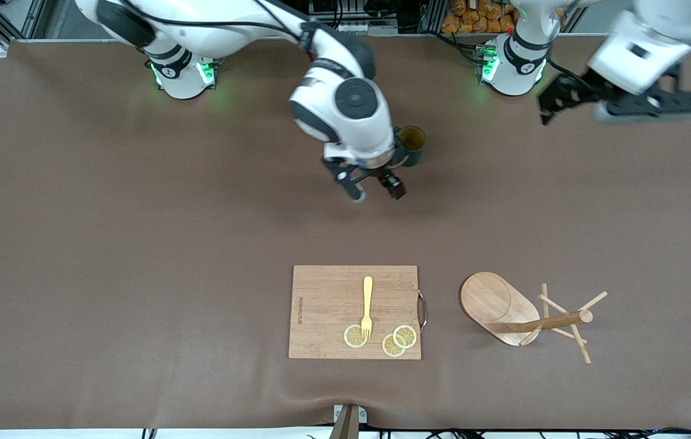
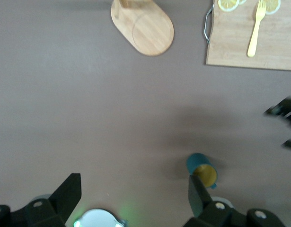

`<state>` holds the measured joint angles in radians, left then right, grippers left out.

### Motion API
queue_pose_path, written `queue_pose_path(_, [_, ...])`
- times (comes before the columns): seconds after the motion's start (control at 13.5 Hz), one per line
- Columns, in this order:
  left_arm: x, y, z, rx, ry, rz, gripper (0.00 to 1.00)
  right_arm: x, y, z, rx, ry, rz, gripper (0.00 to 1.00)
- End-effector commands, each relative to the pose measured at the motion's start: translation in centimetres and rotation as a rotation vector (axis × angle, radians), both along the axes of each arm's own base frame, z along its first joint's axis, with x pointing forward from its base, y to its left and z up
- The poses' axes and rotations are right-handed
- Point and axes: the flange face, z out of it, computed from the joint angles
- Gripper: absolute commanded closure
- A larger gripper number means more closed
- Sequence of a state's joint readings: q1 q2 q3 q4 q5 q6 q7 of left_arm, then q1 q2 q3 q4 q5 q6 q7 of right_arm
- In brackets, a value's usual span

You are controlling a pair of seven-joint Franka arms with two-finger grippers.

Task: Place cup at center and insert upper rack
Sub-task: 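Set the mug down upright and open the right gripper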

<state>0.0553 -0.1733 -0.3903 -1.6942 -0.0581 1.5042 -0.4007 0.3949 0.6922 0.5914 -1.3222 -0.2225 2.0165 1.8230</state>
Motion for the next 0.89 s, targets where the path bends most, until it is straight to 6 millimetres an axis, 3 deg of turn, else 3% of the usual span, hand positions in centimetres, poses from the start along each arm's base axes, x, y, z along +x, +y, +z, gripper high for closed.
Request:
queue_pose_path(0.0, [-3.7,-3.9,-1.6,-0.004,0.026,0.099,0.0,0.8,-8.0,2.6,-0.058,-0.039,0.091,0.0])
queue_pose_path(0.3, [-6.7,-10.8,-3.5,-0.007,0.03,0.204,0.0,5.3,-17.3,5.6,-0.087,-0.028,0.144,0.0])
queue_pose_path(0.59, [-9.8,-17.9,-8.0,-0.041,0.004,0.31,0.0,8.7,-27.1,10.5,-0.117,-0.086,0.279,0.0])
queue_pose_path(0.81, [-11.5,-21.5,-10.8,-0.051,0.02,0.38,0.0,10.0,-34.1,13.6,-0.091,-0.118,0.392,0.0])
